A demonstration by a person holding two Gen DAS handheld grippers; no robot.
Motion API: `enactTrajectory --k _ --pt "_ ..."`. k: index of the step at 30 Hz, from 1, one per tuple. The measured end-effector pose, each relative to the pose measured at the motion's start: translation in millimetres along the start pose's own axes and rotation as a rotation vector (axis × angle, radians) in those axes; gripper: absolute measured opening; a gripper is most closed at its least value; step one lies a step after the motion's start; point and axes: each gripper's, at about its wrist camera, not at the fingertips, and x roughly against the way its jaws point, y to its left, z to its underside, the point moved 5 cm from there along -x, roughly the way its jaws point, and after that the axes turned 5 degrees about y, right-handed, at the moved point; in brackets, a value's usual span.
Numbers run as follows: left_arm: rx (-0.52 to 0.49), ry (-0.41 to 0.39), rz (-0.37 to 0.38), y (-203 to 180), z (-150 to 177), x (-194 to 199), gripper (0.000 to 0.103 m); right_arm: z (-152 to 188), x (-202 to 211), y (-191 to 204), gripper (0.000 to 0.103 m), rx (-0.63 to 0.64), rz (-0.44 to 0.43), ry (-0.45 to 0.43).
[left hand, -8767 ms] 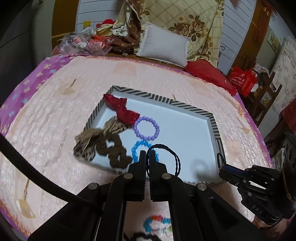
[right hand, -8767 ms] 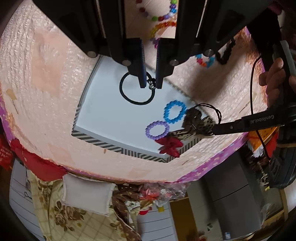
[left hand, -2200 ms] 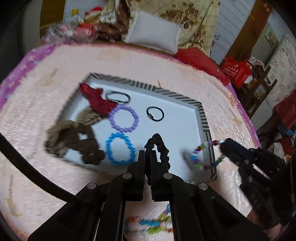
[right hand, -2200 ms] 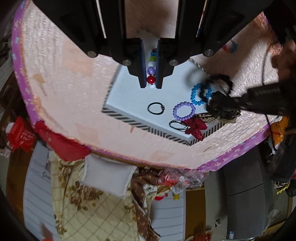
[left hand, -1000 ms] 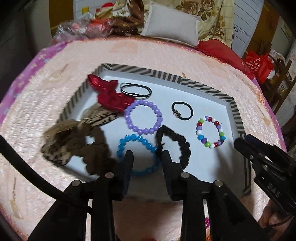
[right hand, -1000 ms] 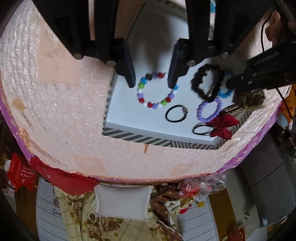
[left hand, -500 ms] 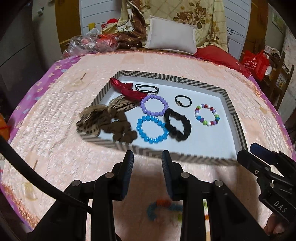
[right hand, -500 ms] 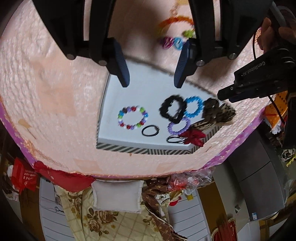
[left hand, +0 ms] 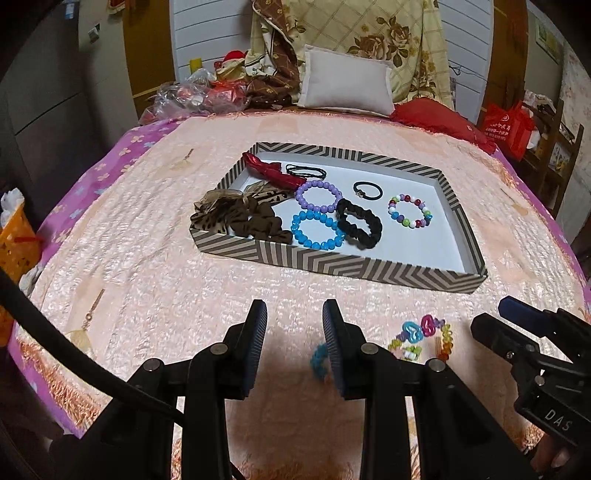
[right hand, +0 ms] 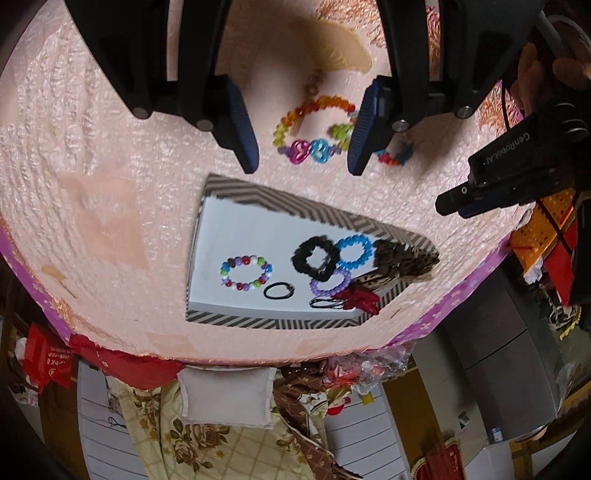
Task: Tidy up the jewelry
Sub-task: 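Withdraw both tools from the tray toward the last bracelets, then grasp the blue-green bead bracelet with the left tool while the right grasps the orange bead bracelet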
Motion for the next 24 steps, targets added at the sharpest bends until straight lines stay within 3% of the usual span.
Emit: enactTrajectory --k 24 --pt "0.001 -0.022 -0.013 -3.0 12.8 14.6 0.028 7.2 12.1 11.9 0.053 0.051 0.012 -0.005"
